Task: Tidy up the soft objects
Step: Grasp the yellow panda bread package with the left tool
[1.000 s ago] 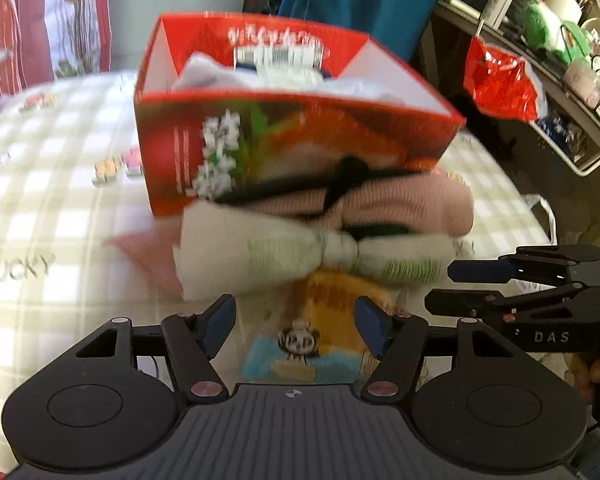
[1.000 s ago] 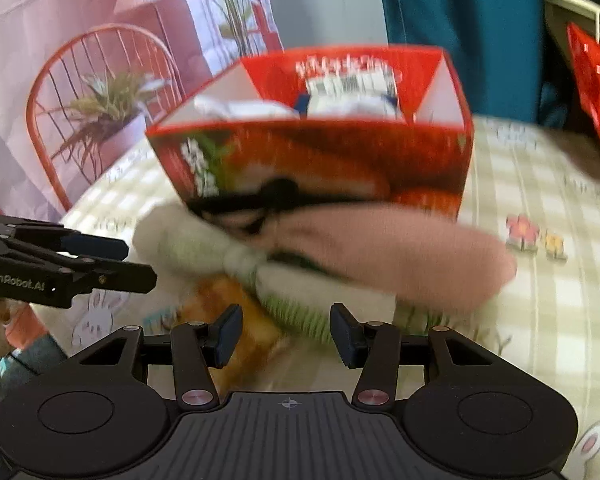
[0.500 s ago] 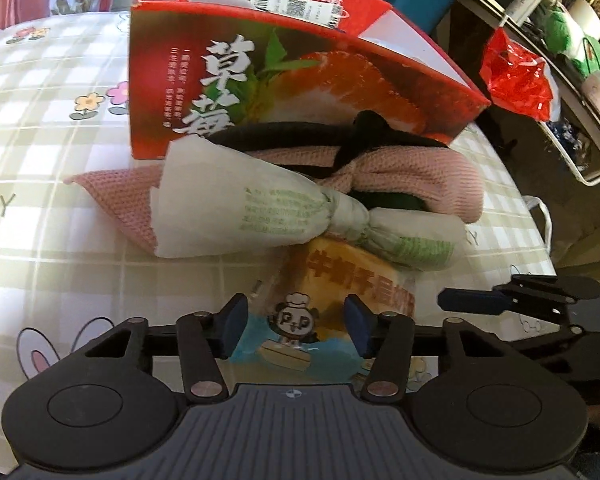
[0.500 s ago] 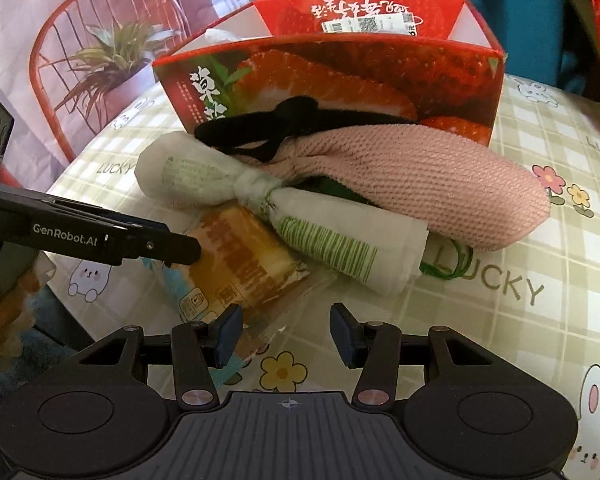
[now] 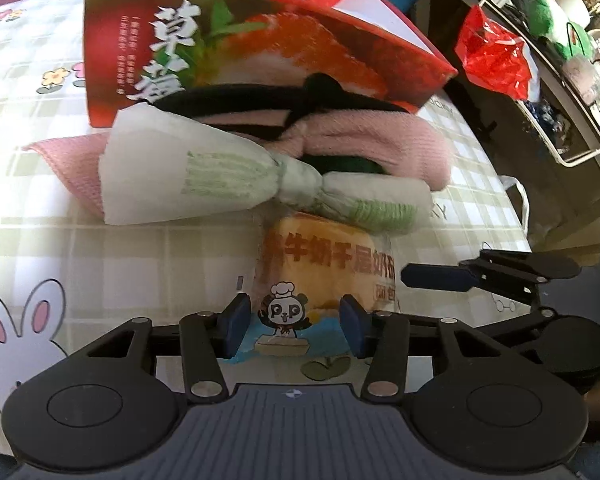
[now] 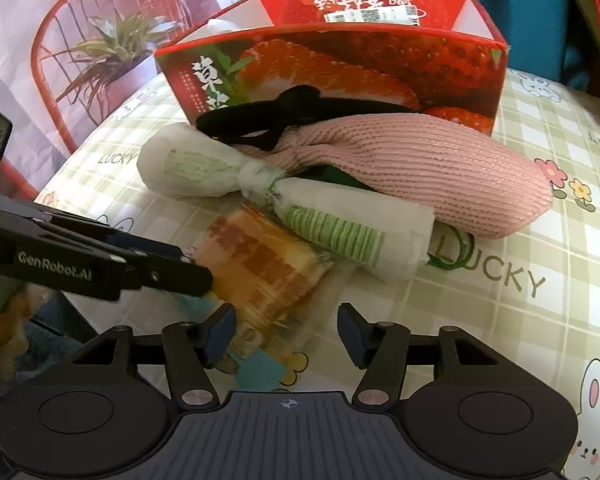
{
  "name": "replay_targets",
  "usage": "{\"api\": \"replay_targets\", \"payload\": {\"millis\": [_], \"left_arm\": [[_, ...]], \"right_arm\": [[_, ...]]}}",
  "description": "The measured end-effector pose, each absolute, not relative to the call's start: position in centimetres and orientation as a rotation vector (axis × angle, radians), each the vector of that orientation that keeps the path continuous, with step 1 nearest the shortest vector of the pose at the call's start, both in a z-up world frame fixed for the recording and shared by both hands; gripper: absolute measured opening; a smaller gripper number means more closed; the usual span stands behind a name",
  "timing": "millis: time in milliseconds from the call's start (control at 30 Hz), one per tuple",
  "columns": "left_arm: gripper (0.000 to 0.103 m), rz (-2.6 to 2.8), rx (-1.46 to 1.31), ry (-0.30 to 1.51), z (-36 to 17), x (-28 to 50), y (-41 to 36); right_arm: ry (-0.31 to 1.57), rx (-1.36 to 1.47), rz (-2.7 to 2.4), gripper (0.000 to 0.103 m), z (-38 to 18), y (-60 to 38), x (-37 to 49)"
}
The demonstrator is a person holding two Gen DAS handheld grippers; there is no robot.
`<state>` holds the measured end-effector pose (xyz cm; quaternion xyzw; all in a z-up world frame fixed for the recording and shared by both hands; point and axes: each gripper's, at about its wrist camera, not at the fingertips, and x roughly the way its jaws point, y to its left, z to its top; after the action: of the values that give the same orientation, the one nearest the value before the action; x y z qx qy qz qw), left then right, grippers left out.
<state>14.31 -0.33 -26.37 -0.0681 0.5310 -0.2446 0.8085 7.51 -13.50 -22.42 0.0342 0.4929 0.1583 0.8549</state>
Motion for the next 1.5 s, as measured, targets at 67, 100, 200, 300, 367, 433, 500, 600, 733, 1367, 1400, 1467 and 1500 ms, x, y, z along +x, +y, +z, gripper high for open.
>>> {"api": "replay_targets", "payload": {"millis": [67, 100, 200, 300, 367, 433, 500, 600, 733, 1367, 1400, 1467, 1500], "left_arm": [[0.051, -0.536, -0.159, 1.144, -26.5, 14.3, -0.6], [0.051, -0.539, -0.16, 1.145, -26.6, 14.3, -0.6], [0.051, -0.528, -0.154, 1.143, -26.7, 14.4, -0.8], [0.052, -0.51, -0.156, 1.134, -26.6, 14.7, -0.4], [0.052, -0.508, -0.166, 1.129, -26.6, 14.9, 0.0], [0.054, -0.508, -0.173, 1.125, -26.6, 15.2, 0.0], [0.055, -0.515, -0.18, 1.123, -26.7, 15.5, -0.3], [0.059, -0.524, -0.176, 1.122, -26.8, 15.9, -0.9], [0.063, -0.534, -0.192, 1.12, -27.3, 16.1, -1.0], [0.059, -0.535, -0.181, 1.062, -26.4, 14.1, -1.8], [0.059, -0.534, -0.181, 1.06, -26.3, 14.0, -1.8], [0.059, -0.531, -0.184, 1.059, -26.3, 13.8, -1.6], [0.059, -0.53, -0.186, 1.059, -26.3, 13.7, -1.4]], "right_arm": [[1.04, 0.059, 0.34, 0.059, -22.4, -13.2, 7.5], [1.042, 0.05, 0.346, 0.06, -22.4, -13.0, 7.5], [1.042, -0.011, 0.362, 0.064, -22.4, -12.2, 7.4], [1.053, -0.042, 0.371, 0.069, -22.7, -11.8, 7.3], [1.06, -0.056, 0.37, 0.07, -23.0, -11.7, 7.3], [1.059, -0.071, 0.376, 0.072, -23.2, -11.5, 7.4], [1.057, -0.087, 0.379, 0.075, -23.3, -11.3, 7.4], [1.057, -0.107, 0.389, 0.077, -23.7, -11.2, 7.6], [1.065, -0.096, 0.393, 0.078, -24.3, -11.4, 8.0], [1.037, -0.051, 0.424, 0.065, -24.0, -11.6, 7.8], [1.036, -0.053, 0.425, 0.064, -24.0, -11.6, 7.7], [1.035, -0.053, 0.431, 0.064, -23.9, -11.4, 7.6], [1.033, -0.054, 0.434, 0.063, -23.8, -11.4, 7.6]]}}
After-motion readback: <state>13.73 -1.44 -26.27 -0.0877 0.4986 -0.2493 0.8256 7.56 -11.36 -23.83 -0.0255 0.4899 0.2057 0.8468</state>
